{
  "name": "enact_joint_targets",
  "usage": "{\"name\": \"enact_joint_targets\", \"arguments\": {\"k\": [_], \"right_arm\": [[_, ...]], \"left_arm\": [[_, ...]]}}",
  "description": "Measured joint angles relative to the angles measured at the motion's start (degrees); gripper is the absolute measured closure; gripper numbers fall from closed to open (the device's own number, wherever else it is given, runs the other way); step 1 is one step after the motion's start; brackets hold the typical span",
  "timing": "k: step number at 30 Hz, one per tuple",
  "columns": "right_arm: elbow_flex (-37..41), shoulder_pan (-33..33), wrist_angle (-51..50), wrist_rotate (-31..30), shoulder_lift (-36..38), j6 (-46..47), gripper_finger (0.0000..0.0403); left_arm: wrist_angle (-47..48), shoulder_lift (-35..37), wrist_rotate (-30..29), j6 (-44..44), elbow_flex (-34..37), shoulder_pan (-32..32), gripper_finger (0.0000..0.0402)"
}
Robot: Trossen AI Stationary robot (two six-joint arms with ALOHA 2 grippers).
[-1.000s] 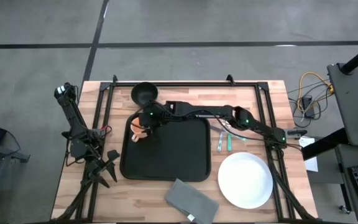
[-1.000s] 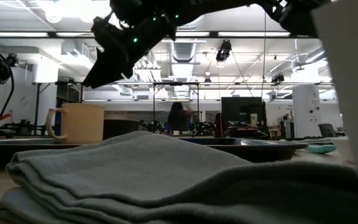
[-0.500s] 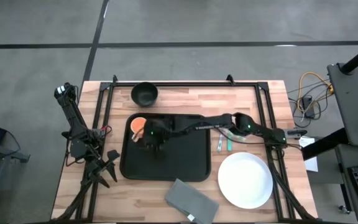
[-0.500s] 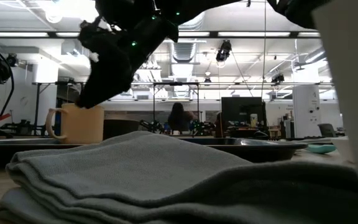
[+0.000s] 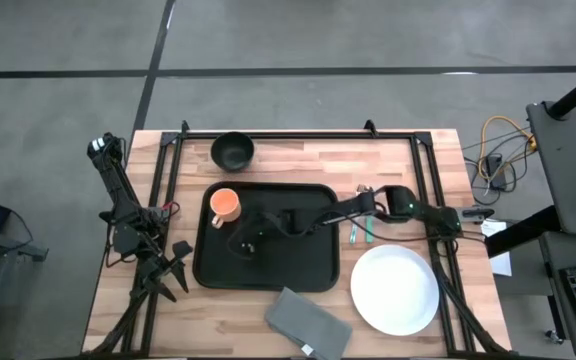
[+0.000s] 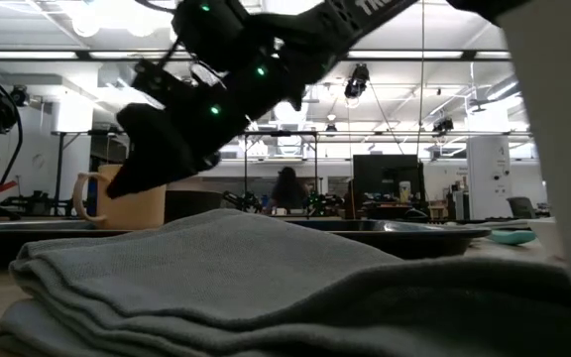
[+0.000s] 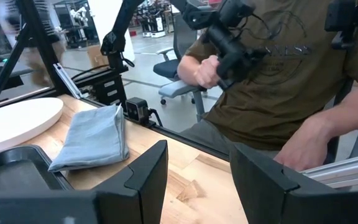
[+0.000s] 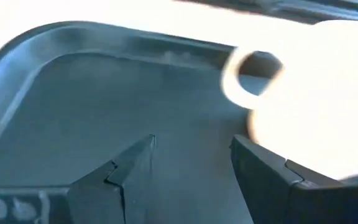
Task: Set up tray
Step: Put the orange mug on the top left of the black tray
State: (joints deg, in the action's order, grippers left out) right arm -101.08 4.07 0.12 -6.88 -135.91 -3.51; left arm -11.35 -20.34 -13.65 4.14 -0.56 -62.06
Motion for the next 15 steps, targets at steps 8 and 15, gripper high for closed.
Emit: {"name": "enact_joint_targets", "arguments": {"k": [8,15], "right_arm": [[9.13,-0.56,11.16,-11.42,3.77,2.24,0.0202],[9.82,-0.96,13.69,-11.62,3.69,3.0,0.0202]], "left_arm": [[0.01,-0.01,-0.02,0.0,-0.02,0.01,0.0246],[0.01,0.02,0.0,0.0,-0.01,-0.01,0.0246]]}}
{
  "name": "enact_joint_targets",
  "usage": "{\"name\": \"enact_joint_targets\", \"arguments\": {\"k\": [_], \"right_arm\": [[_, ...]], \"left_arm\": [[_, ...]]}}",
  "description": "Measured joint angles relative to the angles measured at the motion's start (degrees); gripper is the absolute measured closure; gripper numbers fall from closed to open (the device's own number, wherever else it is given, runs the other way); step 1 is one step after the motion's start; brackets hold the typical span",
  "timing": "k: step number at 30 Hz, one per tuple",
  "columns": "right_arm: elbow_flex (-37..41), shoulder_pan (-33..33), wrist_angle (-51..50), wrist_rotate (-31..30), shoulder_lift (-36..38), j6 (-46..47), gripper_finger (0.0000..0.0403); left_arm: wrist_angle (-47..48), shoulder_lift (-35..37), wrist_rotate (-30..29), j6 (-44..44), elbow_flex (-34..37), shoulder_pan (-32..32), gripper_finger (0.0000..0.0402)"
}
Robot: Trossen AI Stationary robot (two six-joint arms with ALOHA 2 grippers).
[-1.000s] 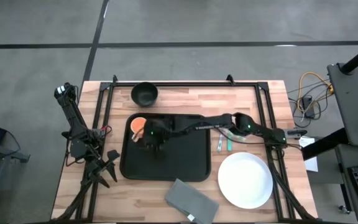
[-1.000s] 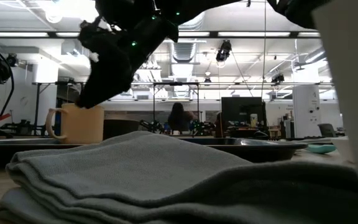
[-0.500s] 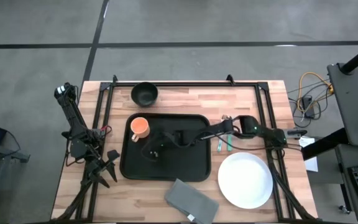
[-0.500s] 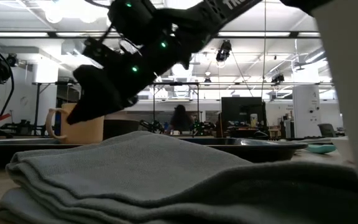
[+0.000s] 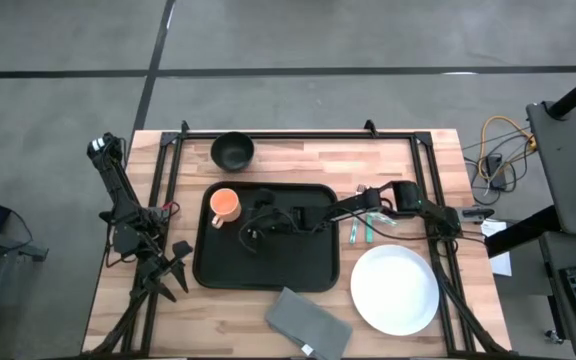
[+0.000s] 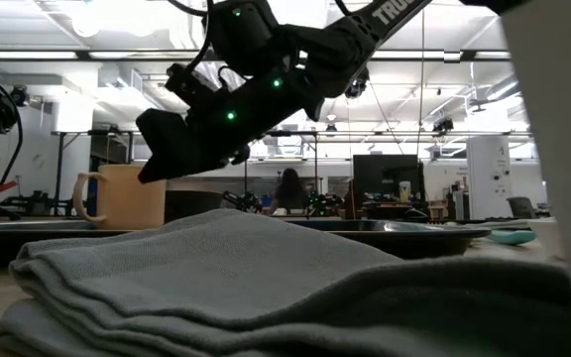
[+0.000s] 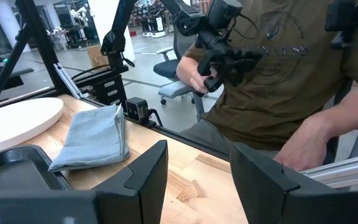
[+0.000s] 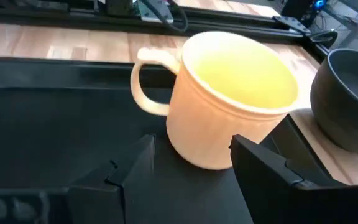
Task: Set up tray
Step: Put the orange mug on the top left of the black tray
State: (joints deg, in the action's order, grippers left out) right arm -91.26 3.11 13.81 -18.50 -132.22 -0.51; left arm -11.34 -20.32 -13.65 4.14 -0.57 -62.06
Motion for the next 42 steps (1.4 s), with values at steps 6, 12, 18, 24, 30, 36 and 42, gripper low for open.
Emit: {"name": "enact_joint_targets", "arguments": {"k": [6,12,18,24,30,36,42], "right_arm": [[0.02,-1.6,1.62,-0.01,-0.04,1.92,0.0202],[0.07,-3.38,1.6,0.43,-0.07,3.88,0.0202],[0.05,-4.63,1.6,0.54,-0.11,3.67,0.0202],[-0.09,-4.78,2.78,1.06,-0.13,3.16,0.0202],[-0.09,-5.36,4.74,1.02,-0.15,3.13,0.0202],[-0.11,-5.83,2.04,3.87,-0.16,4.26,0.0202],[-0.11,-5.38,1.53,5.31,-0.17,5.07,0.0202]], "left_arm": [[-0.01,-0.02,0.0,0.0,0.01,0.02,0.0246],[0.0,-0.02,0.0,0.0,-0.01,0.0,0.0246],[0.0,-0.02,-0.01,0.0,0.0,0.0,0.0246],[0.01,-0.02,0.0,0.0,0.01,0.0,0.0246],[-0.01,-0.02,0.0,0.0,0.01,0.0,0.0246],[-0.01,-0.02,0.0,0.0,-0.01,0.02,0.0246],[0.0,-0.02,0.0,0.0,0.01,0.01,0.0246]]}}
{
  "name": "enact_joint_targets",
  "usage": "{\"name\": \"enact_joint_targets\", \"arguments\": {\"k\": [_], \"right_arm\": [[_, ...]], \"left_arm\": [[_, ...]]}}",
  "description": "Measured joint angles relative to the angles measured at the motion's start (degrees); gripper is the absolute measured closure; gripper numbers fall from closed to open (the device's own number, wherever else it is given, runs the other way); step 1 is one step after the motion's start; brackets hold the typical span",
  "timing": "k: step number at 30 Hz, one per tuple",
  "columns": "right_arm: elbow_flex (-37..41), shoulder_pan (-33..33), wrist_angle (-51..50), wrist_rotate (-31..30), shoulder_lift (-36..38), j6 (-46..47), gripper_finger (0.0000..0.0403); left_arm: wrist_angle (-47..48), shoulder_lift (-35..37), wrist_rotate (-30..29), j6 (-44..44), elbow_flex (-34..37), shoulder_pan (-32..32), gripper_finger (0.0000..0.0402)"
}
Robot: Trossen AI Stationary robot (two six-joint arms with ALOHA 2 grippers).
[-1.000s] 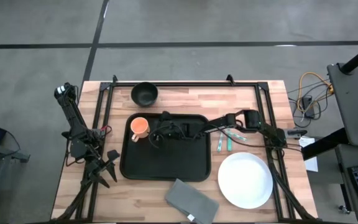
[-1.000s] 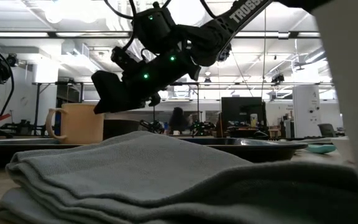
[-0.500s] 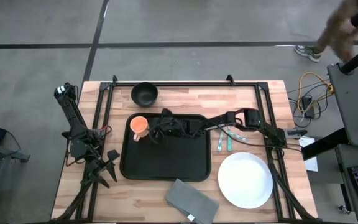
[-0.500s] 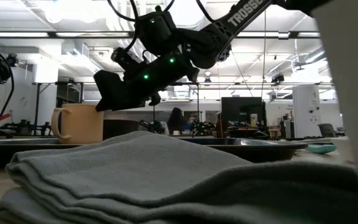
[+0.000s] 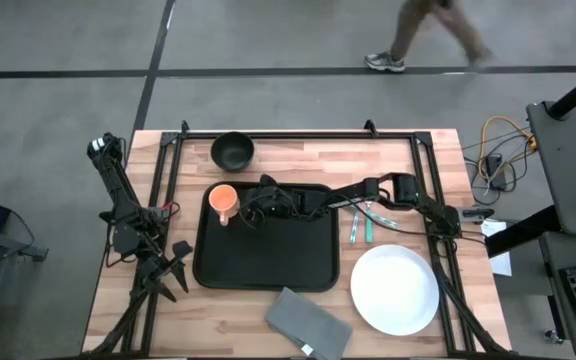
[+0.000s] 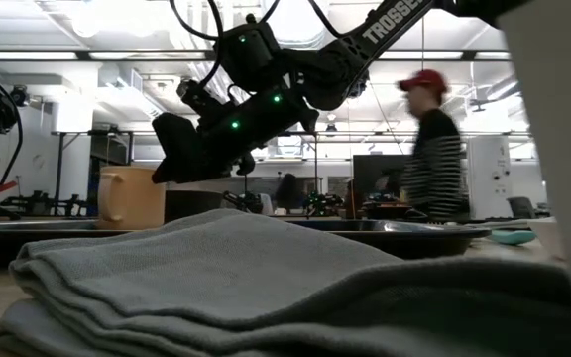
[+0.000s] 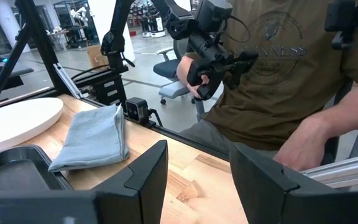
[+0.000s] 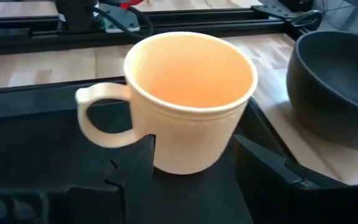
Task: Set up tray
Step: Put the orange mug on the top left of the black tray
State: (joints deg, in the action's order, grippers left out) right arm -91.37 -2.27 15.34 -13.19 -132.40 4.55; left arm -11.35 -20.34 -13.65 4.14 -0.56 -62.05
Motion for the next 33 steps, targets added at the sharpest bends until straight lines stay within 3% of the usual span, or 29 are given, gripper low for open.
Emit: {"name": "enact_joint_targets", "arguments": {"k": [11,33], "right_arm": [[-2.22,0.55,1.48,1.69,-5.71,2.22,0.0202],[-5.01,-2.09,3.46,1.05,-5.82,2.58,0.0202]], "left_arm": [[0.0,0.0,0.0,0.0,0.0,-0.01,0.0246],[0.01,0.0,-0.02,-0.01,-0.02,-0.01,0.0246]]}}
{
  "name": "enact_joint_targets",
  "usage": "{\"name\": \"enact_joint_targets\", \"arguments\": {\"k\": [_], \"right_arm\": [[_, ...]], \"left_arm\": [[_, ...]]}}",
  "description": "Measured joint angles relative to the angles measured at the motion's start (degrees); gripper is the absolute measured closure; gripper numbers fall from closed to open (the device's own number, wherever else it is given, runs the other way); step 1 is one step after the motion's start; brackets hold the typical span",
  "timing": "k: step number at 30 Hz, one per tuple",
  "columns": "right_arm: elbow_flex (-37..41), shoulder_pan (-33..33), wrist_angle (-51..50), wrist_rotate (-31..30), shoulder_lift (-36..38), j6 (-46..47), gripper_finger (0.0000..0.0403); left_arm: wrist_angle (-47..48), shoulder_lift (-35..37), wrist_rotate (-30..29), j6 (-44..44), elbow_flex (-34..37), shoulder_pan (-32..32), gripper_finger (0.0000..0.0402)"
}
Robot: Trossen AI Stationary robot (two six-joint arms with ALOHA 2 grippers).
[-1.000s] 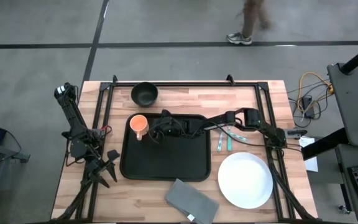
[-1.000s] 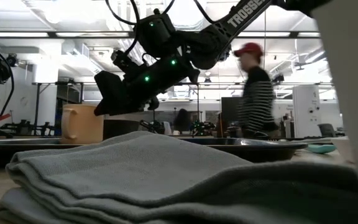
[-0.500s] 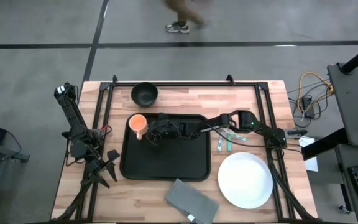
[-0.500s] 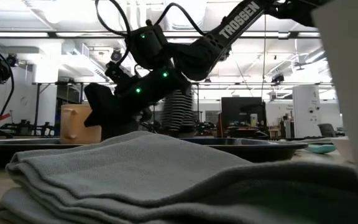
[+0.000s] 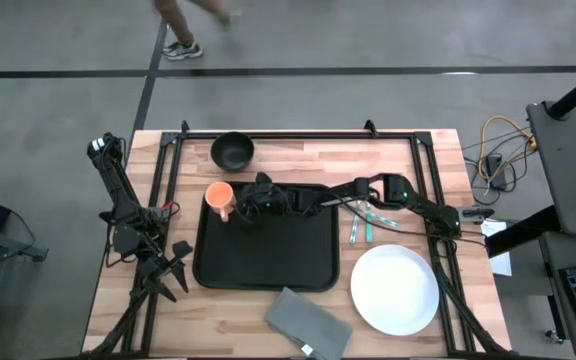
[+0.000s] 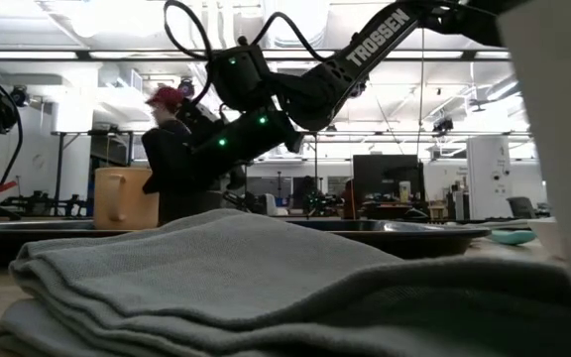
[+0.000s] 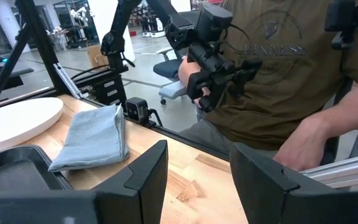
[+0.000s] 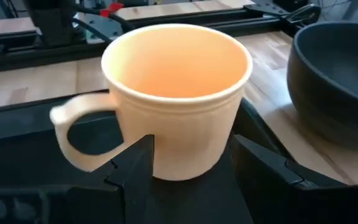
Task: Set up tray
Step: Put the orange mug on the top left of the black tray, then put the white plate on the bottom right of the orange mug
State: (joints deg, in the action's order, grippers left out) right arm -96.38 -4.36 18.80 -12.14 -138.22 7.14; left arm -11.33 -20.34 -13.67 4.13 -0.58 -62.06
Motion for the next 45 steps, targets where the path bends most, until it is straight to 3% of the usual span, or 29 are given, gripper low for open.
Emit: {"name": "enact_joint_targets", "arguments": {"k": [26,33,45], "right_arm": [[-2.19,0.68,1.75,2.98,-2.97,-1.75,0.0202],[-2.34,0.48,1.96,-6.08,-2.97,-4.41,0.0202],[-2.34,-1.0,0.28,-9.6,-2.94,-7.58,0.0202]], "left_arm": [[0.0,0.0,0.0,0.01,0.02,0.0,0.0246],[0.0,0.0,0.0,0.01,0.01,0.01,0.0246],[0.0,0.0,0.01,0.01,0.02,0.01,0.0246]]}}
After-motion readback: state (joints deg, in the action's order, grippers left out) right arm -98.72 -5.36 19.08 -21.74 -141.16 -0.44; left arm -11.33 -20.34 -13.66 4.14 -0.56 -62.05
